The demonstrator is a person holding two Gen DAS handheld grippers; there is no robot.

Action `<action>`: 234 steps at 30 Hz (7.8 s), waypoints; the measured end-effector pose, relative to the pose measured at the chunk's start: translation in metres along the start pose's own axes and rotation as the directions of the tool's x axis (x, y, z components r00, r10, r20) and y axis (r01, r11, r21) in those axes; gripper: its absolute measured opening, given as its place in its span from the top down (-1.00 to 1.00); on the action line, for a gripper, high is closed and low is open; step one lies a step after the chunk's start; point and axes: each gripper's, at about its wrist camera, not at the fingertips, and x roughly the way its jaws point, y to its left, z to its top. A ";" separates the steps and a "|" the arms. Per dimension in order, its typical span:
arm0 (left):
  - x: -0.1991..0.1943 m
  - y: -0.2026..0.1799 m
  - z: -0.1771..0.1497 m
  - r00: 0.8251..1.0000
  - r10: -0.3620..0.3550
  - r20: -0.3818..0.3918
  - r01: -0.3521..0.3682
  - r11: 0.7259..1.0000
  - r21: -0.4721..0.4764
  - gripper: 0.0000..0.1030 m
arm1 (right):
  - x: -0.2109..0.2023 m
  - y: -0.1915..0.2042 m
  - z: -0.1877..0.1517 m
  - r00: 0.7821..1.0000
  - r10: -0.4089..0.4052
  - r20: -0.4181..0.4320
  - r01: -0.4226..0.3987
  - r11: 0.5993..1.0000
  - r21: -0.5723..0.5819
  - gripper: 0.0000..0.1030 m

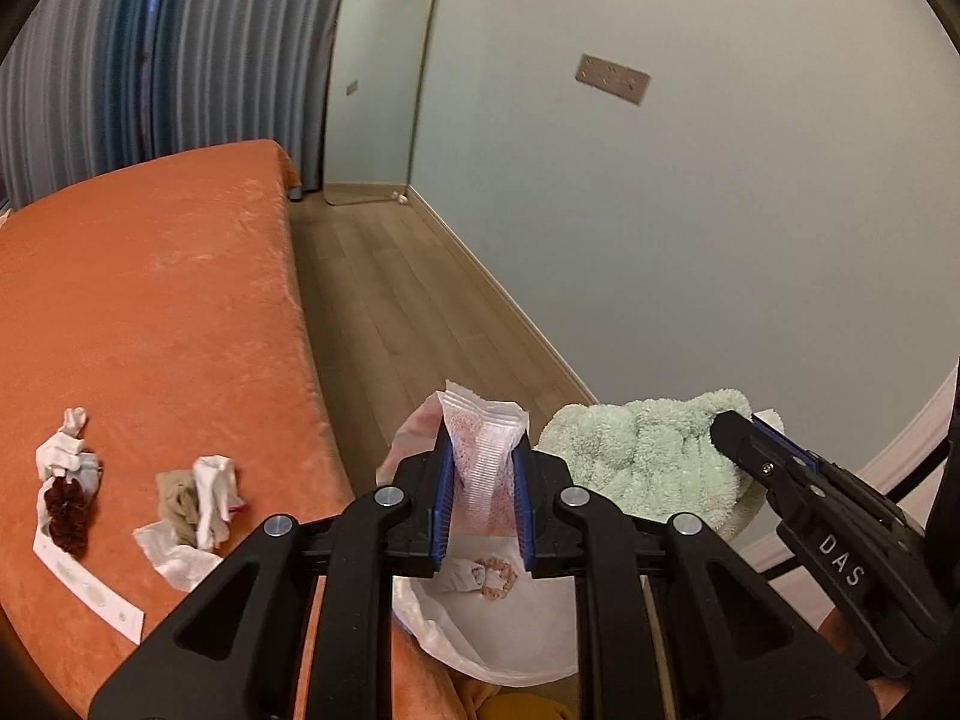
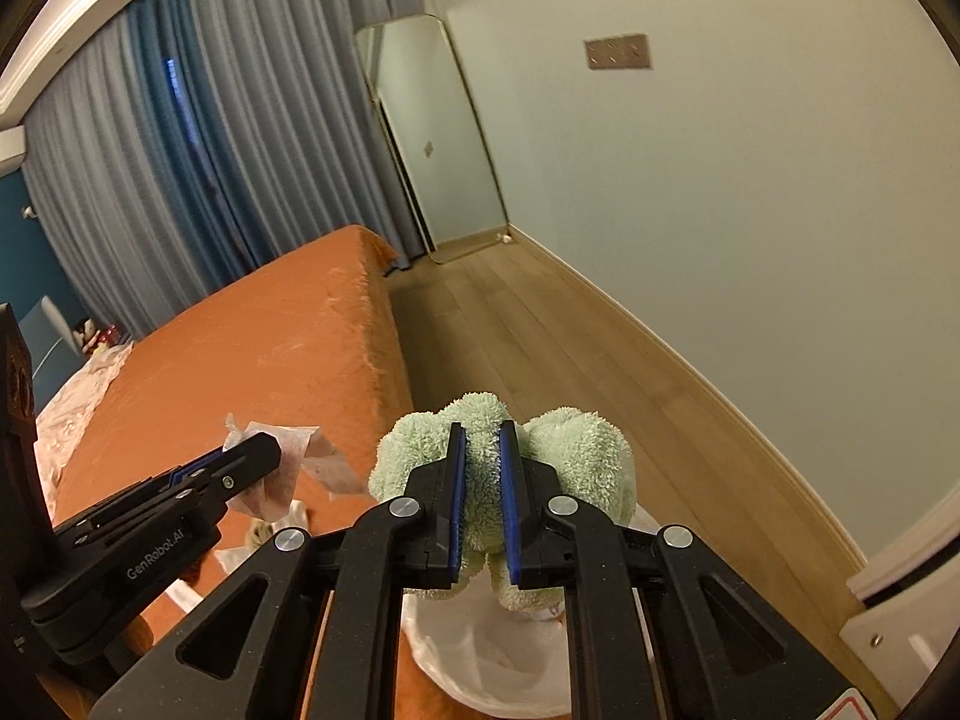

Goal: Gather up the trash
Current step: 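Carry the headband and pink bag over the bin and release both, then move both tools back over the remaining items on the bed, then grasp the white tissue with the right tool while the left tool grasps the paper strip, then carry the tissue and paper strip toward the trash bin, then open both tools over the bin to drop tissue and paper strip, then grasp the dark red scrunchie with the left tool while the right tool grasps the beige sock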

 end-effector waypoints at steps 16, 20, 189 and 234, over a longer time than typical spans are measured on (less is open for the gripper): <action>0.054 -0.018 -0.032 0.994 0.036 -0.101 -0.032 0.999 0.039 0.19 | 0.055 -0.039 -0.037 0.990 -0.077 -0.120 0.078 0.997 0.000 0.68; 0.054 -0.011 -0.035 0.993 0.063 -0.095 -0.061 0.998 0.024 0.04 | 0.057 -0.029 -0.040 0.989 -0.095 -0.110 0.092 0.995 -0.032 0.48; -0.029 0.046 -0.055 0.986 0.165 -0.003 -0.164 0.975 -0.148 0.99 | 0.035 0.053 -0.054 0.983 0.157 -0.090 -0.163 0.985 -0.060 0.77; 0.017 0.050 -0.070 0.987 0.112 -0.111 -0.133 0.971 -0.197 0.44 | 0.048 0.016 -0.076 0.992 0.039 -0.122 -0.039 0.999 -0.003 -0.01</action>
